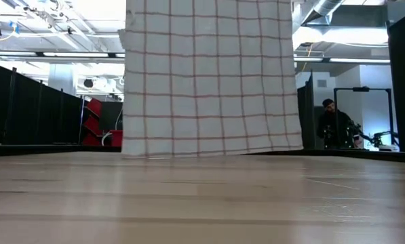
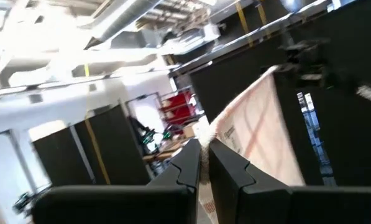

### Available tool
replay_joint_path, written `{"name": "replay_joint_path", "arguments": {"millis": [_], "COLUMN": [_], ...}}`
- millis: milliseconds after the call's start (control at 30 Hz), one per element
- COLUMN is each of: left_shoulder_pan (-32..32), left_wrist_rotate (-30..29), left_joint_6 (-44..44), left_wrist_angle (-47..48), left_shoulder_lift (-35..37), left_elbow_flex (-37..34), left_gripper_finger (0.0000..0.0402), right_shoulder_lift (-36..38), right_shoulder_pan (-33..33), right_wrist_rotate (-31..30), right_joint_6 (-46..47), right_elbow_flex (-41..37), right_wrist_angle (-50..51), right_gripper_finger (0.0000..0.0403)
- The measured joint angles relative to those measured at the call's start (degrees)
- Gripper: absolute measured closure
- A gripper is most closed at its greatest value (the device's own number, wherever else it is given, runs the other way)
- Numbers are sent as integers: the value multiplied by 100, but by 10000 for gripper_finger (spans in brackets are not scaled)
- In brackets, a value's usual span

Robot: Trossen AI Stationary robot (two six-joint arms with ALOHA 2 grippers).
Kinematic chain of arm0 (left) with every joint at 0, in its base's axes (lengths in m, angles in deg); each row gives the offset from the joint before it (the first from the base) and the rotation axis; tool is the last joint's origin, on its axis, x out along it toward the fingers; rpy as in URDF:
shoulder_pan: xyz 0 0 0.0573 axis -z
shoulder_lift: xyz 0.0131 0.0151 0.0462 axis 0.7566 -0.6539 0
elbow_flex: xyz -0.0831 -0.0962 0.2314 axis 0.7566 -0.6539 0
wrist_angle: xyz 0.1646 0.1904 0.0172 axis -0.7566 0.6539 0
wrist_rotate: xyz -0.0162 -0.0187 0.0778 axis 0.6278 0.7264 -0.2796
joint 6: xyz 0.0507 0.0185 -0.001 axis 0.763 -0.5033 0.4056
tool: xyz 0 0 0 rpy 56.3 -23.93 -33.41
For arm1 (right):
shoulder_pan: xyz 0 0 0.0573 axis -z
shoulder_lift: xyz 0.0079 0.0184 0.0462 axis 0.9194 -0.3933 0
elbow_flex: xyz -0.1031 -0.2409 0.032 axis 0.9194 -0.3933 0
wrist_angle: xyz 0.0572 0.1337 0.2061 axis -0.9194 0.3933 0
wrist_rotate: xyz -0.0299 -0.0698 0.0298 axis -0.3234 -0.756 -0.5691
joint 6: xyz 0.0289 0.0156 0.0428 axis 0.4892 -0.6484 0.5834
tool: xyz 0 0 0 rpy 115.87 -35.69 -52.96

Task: Roll towel
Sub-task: Roll the white squared towel

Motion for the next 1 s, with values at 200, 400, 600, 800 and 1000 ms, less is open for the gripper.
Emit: {"name": "replay_joint_path", "arguments": {"millis": [200, 400, 600, 800, 1000], "left_shoulder_pan": [-495, -846, -876, -876, -881], "left_wrist_rotate": [2, -108, -92, -11, 613], "left_joint_6": [-240, -347, -320, -390, -540], "left_wrist_angle": [-30, -260, -682, -788, 130], "left_shoulder_lift": [-270, -402, -359, -357, -280], "left_elbow_flex": [0, -4, -4, -4, -4], "left_gripper_finger": [393, 393, 393, 393, 393], "right_shoulder_lift": [0, 0, 0, 0, 4], "right_shoulder_pan": [0, 0, -2, -2, -80], "right_wrist_rotate": [-2, 2, 3, -92, -51], "right_joint_6": [-73, -93, -287, -373, -449], "right_elbow_flex": [0, 0, 0, 0, 0], "right_wrist_angle": [105, 243, 331, 404, 1167], "right_gripper_finger": [403, 403, 403, 403, 403]}}
